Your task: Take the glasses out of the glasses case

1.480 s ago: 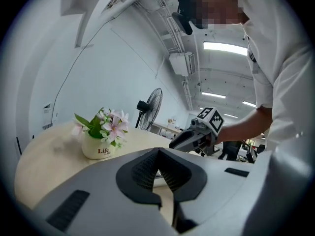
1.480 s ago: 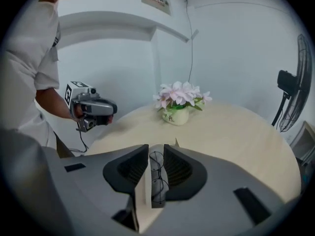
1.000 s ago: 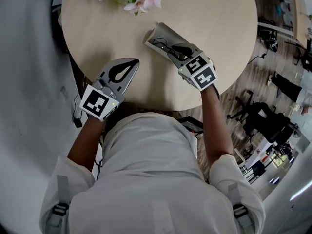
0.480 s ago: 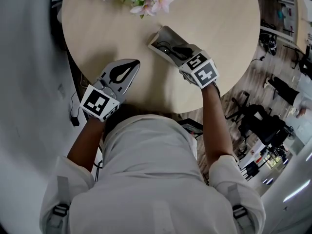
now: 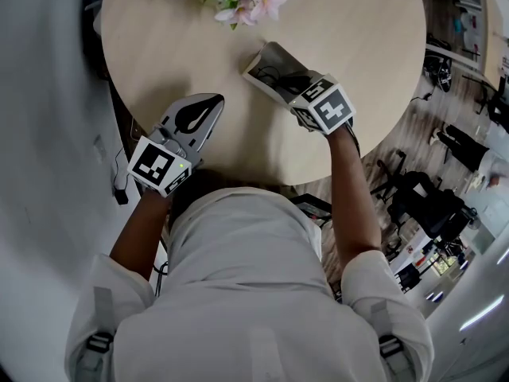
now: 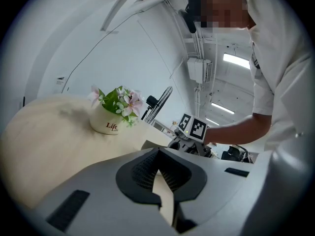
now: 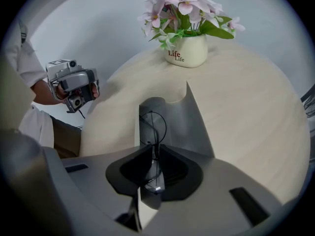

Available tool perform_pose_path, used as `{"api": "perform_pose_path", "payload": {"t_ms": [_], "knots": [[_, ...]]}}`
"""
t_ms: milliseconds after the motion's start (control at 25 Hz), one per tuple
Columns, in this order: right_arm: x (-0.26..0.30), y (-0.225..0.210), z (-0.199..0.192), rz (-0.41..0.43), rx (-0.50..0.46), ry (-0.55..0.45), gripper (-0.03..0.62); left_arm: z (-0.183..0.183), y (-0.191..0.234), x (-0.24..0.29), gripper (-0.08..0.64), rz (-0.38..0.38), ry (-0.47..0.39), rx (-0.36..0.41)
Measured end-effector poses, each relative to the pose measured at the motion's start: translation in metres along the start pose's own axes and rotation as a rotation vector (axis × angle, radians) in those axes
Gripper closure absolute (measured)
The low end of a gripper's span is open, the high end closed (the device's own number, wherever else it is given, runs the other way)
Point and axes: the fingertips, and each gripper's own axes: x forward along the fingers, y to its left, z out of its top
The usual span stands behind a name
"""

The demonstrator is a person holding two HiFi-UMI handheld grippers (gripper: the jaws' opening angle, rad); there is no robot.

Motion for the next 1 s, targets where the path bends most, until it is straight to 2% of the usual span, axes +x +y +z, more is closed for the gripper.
{"api": "perform_pose_path", "payload": {"t_ms": [200,320,480,680,1000], "knots": [[0.002,0.001,0.002,0.014,-0.023,0.025,0.548,0.001,-0.002,0.001,0.548,0.000,-0.008,-0.001],[-0.006,0.001,0.004,-0.034,-0.059,0.005,0.557,0.008,-0.006,0.000,0.548,0.000,-0.015,0.007],[-0.029,-0.002,0.015,-0.111,-0.062,-0.068,0.558,0.028,-0.009,-0.009,0.548,0.004,-0.025,0.061],[-0.084,-0.003,0.035,-0.221,-0.083,-0.225,0.558,0.054,-0.015,-0.017,0.548,0.017,-0.049,0.113],[-0.230,0.027,0.050,-0.335,-0.097,-0.640,0.560,0.119,-0.056,-0.017,0.548,0.037,-0.137,0.254]]}}
